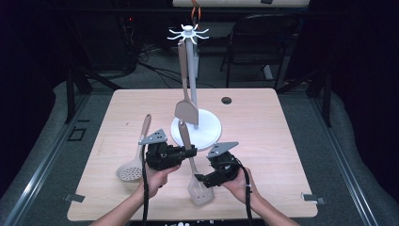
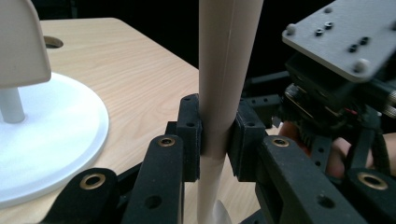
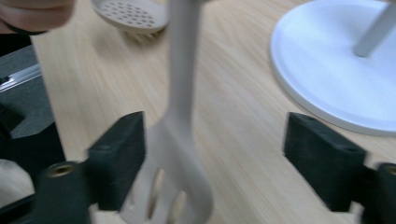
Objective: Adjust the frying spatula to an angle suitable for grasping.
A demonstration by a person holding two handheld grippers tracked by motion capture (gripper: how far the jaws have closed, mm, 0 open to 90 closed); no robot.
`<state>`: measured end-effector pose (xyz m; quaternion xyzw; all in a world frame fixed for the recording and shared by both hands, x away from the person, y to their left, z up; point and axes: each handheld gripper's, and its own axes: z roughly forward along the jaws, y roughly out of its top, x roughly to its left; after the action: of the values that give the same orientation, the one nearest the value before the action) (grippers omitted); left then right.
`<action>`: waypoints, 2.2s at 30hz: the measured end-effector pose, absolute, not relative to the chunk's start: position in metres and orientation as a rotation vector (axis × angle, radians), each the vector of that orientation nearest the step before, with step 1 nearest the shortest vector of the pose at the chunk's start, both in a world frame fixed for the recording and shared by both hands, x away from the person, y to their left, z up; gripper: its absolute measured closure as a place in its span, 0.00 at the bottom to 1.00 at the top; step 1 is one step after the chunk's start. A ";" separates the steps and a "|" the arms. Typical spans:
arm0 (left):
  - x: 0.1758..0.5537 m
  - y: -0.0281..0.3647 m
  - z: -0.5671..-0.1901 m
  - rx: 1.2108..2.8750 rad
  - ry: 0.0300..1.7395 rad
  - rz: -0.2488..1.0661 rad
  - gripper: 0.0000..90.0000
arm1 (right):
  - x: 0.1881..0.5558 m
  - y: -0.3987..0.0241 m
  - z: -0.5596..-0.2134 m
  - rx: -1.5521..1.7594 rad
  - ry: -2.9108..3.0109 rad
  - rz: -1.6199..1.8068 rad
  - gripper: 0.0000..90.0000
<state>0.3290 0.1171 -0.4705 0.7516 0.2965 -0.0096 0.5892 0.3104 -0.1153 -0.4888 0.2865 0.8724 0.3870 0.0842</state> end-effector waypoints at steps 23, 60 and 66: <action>0.352 0.111 -0.433 1.783 0.581 0.045 0.85 | 0.341 -0.165 -0.483 0.922 2.496 1.012 0.00; 0.399 0.099 -0.404 1.837 0.549 0.095 0.85 | 0.348 -0.169 -0.487 0.931 2.509 0.960 0.00; 0.403 0.095 -0.398 1.835 0.535 0.097 0.85 | 0.348 -0.168 -0.488 0.937 2.507 0.960 0.00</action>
<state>0.4027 0.0955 -0.3983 0.7839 0.2284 0.0416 0.5759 0.3484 -0.1681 -0.4878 0.3257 0.8720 0.3338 0.1485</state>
